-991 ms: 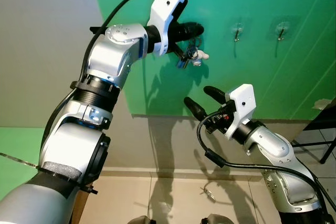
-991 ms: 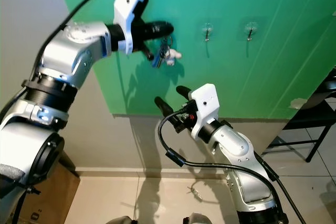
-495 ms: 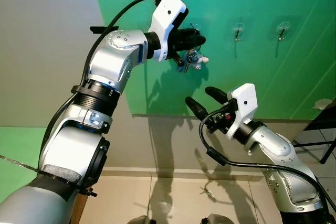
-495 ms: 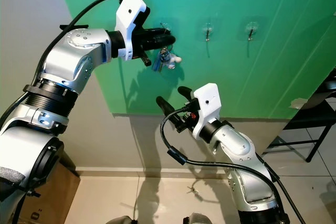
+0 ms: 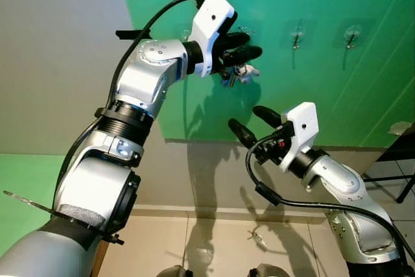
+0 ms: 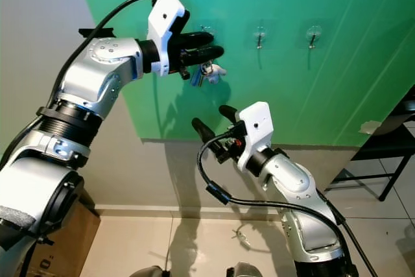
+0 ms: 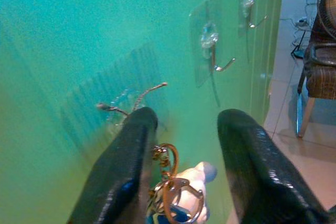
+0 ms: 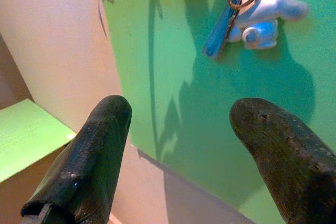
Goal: Hang keys on a hook
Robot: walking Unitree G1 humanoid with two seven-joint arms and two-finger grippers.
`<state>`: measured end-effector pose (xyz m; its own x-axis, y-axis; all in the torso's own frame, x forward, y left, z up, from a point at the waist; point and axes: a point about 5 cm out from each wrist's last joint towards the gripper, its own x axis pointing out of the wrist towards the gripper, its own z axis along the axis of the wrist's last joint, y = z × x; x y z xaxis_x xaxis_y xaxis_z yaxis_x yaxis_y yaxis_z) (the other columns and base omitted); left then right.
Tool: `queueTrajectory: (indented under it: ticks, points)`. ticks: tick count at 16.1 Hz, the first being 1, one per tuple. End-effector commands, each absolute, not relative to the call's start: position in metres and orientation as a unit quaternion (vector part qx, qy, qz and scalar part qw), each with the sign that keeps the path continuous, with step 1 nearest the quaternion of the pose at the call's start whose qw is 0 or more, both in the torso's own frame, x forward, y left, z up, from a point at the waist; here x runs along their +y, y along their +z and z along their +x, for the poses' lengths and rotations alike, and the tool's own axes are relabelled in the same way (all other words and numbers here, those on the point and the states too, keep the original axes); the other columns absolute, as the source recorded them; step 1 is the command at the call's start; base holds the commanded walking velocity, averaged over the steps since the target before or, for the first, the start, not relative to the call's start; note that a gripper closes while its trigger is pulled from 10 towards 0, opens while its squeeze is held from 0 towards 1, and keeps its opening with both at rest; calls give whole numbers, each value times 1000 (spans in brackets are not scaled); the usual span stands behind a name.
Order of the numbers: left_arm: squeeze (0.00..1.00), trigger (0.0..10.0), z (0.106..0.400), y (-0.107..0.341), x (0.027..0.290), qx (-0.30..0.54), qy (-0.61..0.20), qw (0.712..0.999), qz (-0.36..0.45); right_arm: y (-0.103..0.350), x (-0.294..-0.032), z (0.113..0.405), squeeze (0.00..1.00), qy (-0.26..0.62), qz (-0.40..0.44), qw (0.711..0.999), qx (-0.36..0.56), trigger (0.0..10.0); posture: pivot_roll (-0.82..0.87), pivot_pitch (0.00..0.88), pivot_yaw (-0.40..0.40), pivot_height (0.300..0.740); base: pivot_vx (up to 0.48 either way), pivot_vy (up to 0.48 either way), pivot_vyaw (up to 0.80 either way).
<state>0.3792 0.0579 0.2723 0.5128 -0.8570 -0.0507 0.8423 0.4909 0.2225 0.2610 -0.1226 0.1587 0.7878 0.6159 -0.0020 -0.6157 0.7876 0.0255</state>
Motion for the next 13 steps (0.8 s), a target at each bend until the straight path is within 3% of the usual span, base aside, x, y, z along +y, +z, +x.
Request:
queueTrajectory:
  ticks: [1, 8, 13]
  points:
    - [1000, 10000, 382, 310, 74, -121, -440, 884, 106, 163, -120, 260, 0, 332, 11, 943, 0, 10000, -181, 0, 78, 722, 0, 0, 0]
    - [1000, 10000, 386, 315, 80, -144, -404, 893, 135, 160, -120, 259, 0, 335, 7, 942, 5, 10000, -180, 0, 73, 722, 0, 0, 0]
    - [1000, 10000, 384, 301, 101, -122, -393, 898, 154, 156, -121, 259, 0, 338, 5, 941, 12, 10000, -162, 0, 58, 722, 0, 0, 0]
